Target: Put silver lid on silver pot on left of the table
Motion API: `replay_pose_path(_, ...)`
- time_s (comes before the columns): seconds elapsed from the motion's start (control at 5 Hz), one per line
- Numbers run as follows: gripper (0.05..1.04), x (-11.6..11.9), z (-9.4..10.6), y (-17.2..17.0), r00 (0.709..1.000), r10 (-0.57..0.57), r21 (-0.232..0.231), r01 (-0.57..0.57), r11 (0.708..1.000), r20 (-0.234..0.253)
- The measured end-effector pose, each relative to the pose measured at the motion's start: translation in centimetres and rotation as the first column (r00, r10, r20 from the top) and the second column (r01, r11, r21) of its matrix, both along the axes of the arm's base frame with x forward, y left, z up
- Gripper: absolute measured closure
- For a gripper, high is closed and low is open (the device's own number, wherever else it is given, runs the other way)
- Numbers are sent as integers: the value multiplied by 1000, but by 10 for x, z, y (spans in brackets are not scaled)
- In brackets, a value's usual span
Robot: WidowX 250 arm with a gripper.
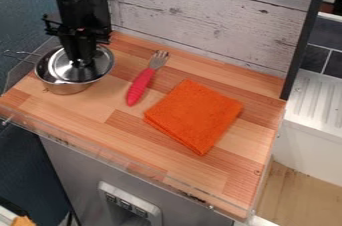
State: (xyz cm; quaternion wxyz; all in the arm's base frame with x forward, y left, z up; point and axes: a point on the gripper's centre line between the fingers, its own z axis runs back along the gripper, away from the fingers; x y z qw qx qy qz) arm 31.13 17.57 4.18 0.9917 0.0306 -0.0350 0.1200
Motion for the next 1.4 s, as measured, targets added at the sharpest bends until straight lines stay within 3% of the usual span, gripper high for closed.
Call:
replay_pose_path(0.4, 805, -14, -2, 22, 999, 42, 33, -41, 999, -24)
replay_pose_path(1.0, 761, -7, -9, 30, 998, 64, -3, -64, 998, -22)
replay_pose_path(1.4, 166, 1, -4, 14, 1000, -24, 14, 24, 1000, -12)
